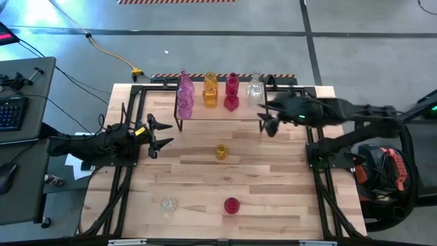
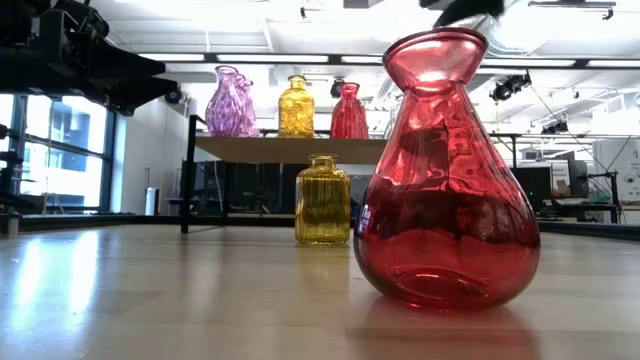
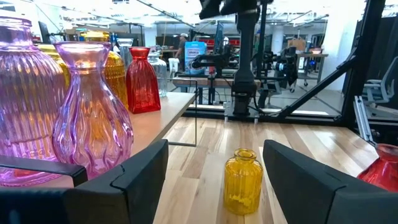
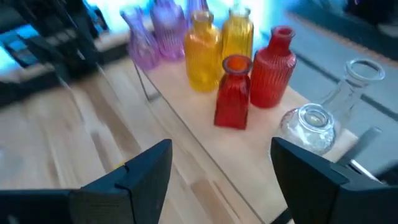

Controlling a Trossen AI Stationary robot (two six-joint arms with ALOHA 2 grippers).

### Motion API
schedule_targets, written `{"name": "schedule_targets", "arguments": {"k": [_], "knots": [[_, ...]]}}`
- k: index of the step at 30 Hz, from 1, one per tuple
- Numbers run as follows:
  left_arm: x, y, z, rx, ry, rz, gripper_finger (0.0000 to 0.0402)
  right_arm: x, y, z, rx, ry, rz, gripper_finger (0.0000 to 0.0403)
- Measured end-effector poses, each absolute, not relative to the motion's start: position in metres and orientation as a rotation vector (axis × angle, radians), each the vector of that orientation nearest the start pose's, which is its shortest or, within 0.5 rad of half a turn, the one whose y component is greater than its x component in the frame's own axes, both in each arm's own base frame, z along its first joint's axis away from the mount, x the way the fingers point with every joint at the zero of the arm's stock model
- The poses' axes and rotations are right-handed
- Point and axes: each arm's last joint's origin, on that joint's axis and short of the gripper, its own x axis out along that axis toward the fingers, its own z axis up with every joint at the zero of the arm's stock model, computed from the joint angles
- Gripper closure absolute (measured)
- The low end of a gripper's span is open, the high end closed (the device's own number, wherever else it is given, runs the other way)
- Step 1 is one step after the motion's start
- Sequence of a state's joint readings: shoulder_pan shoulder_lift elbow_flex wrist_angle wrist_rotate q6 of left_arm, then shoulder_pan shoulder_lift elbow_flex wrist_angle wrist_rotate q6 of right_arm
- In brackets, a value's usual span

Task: Sort vases onto shelf
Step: Put the yellow vase on the shelf and align it with the other yellow vases

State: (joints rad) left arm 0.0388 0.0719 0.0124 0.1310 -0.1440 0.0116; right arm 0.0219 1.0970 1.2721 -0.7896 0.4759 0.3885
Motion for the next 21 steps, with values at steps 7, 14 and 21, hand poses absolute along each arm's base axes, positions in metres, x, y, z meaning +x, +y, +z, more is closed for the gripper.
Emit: {"name": "schedule_targets", "arguments": {"k": [7, 14, 21], "knots": [[0.101, 0.008, 0.175, 0.008, -0.070, 0.183, 0.0147, 0.147, -0.010, 0.320, 0.215, 0.205, -0.470, 0.0148], [0.101, 0.008, 0.175, 0.008, -0.070, 0.183, 0.0147, 0.113, -0.010, 0.253, 0.191, 0.069, -0.449, 0.0148], [0.101, 0.008, 0.175, 0.008, -0.071, 0.183, 0.0147, 0.100, -0.011, 0.212, 0.117, -0.017, -0.449, 0.0148]]}}
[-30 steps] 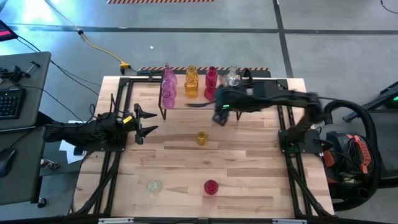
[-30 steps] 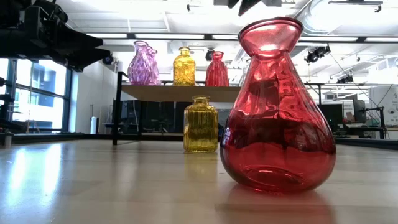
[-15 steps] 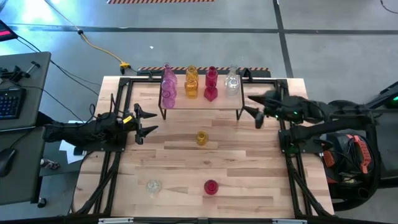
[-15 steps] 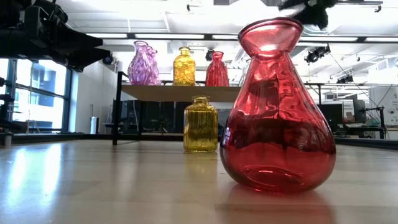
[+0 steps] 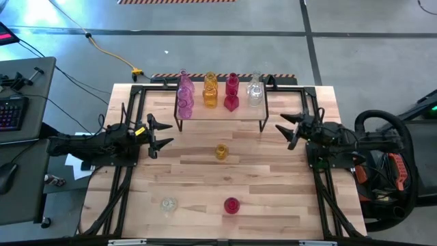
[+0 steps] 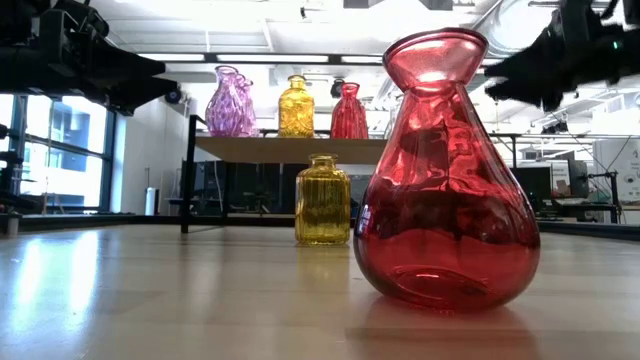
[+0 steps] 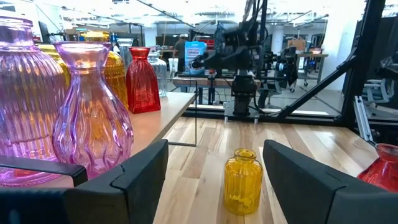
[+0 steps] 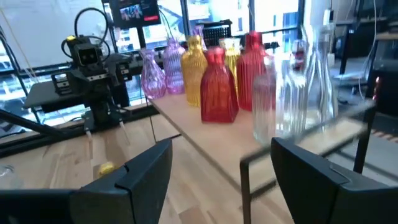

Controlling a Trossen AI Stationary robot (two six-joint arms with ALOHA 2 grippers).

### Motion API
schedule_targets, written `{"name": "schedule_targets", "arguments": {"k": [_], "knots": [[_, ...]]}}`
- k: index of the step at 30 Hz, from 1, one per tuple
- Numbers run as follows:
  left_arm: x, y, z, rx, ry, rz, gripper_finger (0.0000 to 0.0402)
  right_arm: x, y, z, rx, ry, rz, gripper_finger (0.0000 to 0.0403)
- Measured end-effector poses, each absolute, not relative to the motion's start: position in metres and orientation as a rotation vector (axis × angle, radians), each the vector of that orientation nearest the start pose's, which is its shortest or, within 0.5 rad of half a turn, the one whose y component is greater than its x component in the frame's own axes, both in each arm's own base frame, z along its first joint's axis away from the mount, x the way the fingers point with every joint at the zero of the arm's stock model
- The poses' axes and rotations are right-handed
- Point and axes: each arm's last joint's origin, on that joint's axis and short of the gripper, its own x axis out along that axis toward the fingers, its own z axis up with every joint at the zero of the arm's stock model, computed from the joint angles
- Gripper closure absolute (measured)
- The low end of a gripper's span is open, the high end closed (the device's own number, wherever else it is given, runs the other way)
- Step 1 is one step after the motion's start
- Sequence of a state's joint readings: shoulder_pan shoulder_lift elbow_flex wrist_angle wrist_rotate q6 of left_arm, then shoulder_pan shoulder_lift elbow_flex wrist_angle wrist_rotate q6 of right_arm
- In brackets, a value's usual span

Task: Sort vases onto shelf
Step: Put the yellow vase on the shelf and align it with the other yellow vases

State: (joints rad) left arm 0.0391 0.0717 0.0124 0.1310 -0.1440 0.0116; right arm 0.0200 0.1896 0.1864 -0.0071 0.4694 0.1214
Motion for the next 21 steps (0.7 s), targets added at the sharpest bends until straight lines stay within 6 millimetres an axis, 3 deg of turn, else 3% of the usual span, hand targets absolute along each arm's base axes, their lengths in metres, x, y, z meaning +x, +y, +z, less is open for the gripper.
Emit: {"name": "schedule_targets", "arguments": {"k": [7, 21], "knots": [[0.101, 0.008, 0.175, 0.008, -0.071, 0.183, 0.0147, 0.098, -0.011, 0.172, 0.178, -0.080, -0.439, 0.0148], [0.101, 0.008, 0.175, 0.008, -0.070, 0.183, 0.0147, 0.098, -0.011, 0.169, 0.115, -0.045, -0.442, 0.0148]]}}
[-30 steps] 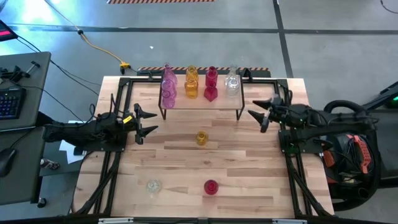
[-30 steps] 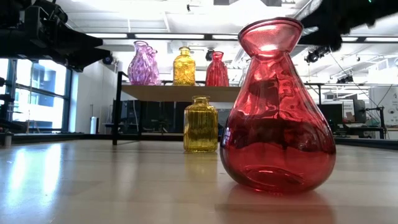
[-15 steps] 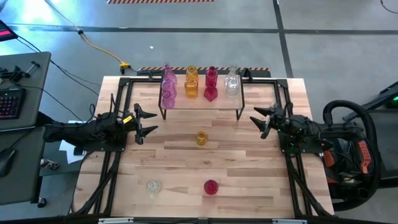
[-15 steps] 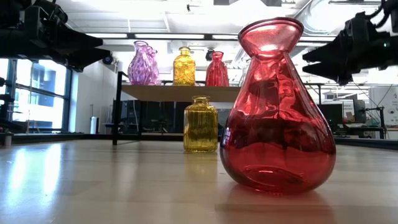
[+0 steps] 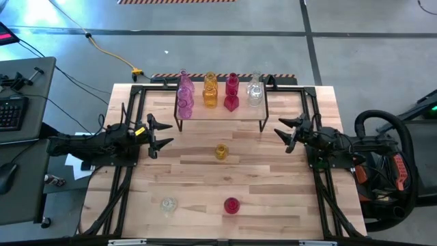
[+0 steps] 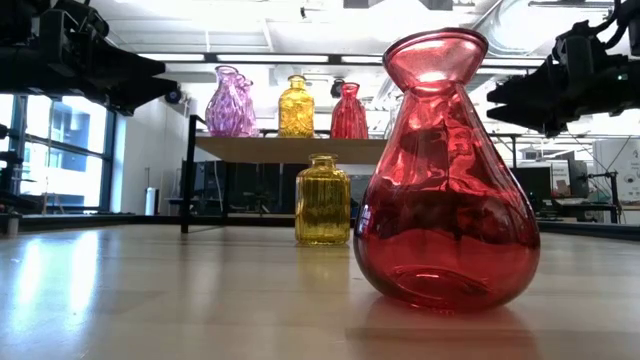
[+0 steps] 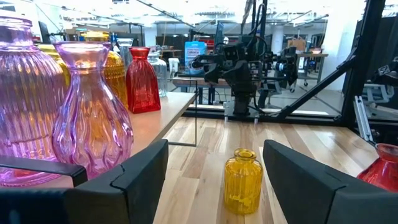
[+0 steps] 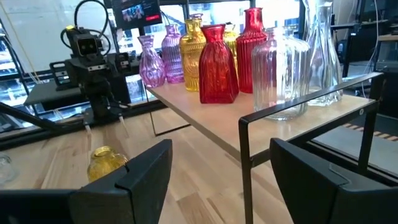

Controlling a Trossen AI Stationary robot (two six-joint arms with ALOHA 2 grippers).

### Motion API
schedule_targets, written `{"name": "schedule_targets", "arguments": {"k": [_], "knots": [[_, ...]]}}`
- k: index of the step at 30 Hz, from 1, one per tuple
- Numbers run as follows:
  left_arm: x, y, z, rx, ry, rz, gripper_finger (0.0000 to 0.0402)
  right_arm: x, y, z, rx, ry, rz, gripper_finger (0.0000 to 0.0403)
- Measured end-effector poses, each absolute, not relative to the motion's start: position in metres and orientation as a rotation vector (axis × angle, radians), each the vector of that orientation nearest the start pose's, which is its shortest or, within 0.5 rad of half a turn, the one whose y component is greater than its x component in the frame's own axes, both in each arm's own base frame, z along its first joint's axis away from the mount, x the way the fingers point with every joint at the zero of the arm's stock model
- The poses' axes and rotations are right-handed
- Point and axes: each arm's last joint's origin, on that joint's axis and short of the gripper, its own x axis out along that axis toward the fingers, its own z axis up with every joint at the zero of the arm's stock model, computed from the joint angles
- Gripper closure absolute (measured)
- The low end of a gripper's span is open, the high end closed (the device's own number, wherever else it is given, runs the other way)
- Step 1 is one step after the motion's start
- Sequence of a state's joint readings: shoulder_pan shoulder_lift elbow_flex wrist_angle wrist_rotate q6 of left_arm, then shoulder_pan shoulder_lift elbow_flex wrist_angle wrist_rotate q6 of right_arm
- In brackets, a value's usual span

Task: Sort vases onto shelf
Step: Put the yellow vase on the shelf and align it with the other yellow vases

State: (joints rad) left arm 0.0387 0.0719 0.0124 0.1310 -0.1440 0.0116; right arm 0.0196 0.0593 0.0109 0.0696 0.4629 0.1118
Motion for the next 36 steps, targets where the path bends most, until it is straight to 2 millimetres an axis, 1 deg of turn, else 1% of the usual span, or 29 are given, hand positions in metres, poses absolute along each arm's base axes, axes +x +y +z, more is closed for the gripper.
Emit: {"name": "schedule_targets", "arguments": {"k": [4, 23, 27, 29, 32, 36], "knots": [[0.1007, 0.0081, 0.1747, 0.008, -0.070, 0.183, 0.0147, 0.0980, -0.0109, 0.1692, 0.136, -0.050, -0.438, 0.0148], [0.1007, 0.0081, 0.1747, 0.008, -0.071, 0.184, 0.0147, 0.0981, -0.0108, 0.1690, 0.133, -0.048, -0.434, 0.0148], [0.1006, 0.0089, 0.1748, 0.006, -0.071, 0.214, 0.0147, 0.0981, -0.0108, 0.1690, 0.133, -0.048, -0.434, 0.0148], [0.1006, 0.0086, 0.1748, -0.031, -0.076, 0.202, 0.0147, 0.0981, -0.0108, 0.1690, 0.133, -0.048, -0.434, 0.0148], [0.1008, 0.0076, 0.1751, -0.160, -0.089, 0.163, 0.0147, 0.0981, -0.0108, 0.1690, 0.133, -0.048, -0.434, 0.0148], [0.1008, 0.0078, 0.1750, -0.146, -0.087, 0.165, 0.0147, 0.0981, -0.0108, 0.1690, 0.133, -0.048, -0.435, 0.0148]]}}
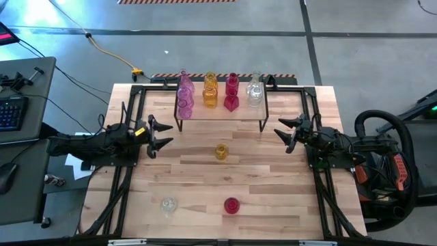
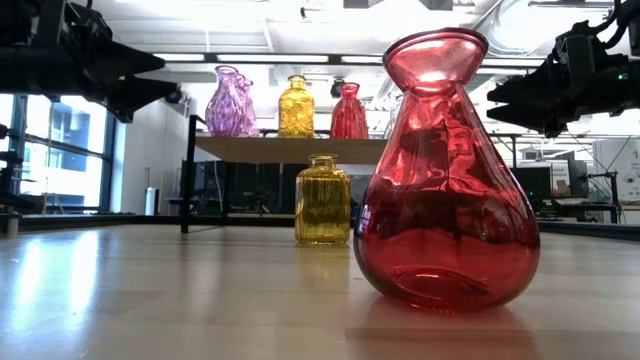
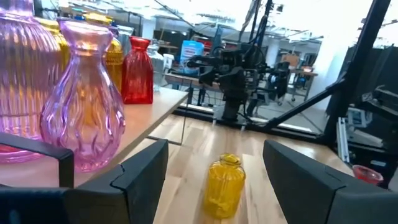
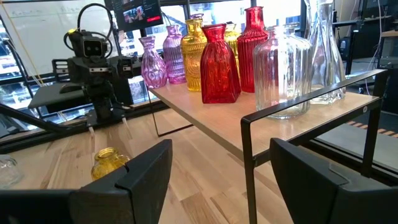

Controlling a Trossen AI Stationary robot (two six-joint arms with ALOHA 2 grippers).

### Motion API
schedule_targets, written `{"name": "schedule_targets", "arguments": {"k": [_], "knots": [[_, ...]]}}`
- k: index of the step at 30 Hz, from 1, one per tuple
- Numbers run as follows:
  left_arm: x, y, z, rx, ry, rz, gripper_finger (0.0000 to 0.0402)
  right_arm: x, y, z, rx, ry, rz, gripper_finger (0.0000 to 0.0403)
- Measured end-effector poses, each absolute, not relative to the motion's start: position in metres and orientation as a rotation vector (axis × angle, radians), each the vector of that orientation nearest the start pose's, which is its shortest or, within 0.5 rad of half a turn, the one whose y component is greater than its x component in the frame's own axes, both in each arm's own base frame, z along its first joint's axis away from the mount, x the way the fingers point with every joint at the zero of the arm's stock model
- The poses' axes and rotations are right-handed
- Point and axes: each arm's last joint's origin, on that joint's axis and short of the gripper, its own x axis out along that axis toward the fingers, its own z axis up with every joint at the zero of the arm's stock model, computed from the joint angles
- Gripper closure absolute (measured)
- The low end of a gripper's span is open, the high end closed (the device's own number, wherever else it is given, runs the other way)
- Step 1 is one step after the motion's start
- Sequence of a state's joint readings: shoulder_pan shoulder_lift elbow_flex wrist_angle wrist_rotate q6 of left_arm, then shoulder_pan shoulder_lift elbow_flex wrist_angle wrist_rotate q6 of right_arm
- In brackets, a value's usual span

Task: Sort vases onto shelf
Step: Put the yellow vase on the shelf and align it with the other yellow vases

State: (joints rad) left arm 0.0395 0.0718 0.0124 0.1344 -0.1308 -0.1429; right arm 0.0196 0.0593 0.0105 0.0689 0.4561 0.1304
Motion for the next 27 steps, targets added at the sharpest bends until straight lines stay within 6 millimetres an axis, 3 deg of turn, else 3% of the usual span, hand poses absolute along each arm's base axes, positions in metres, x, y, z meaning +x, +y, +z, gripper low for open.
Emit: {"name": "schedule_targets", "arguments": {"k": [12, 20, 27], "knots": [[0.100, 0.007, 0.183, -0.219, -0.106, 0.123, 0.0147, 0.098, -0.011, 0.169, 0.133, -0.047, -0.435, 0.0148], [0.097, 0.008, 0.241, -0.134, -0.112, 0.172, 0.0147, 0.098, -0.011, 0.169, 0.133, -0.047, -0.435, 0.0148], [0.124, 0.010, 0.303, -0.054, 0.022, 0.203, 0.0147, 0.098, -0.011, 0.169, 0.133, -0.047, -0.435, 0.0148]]}}
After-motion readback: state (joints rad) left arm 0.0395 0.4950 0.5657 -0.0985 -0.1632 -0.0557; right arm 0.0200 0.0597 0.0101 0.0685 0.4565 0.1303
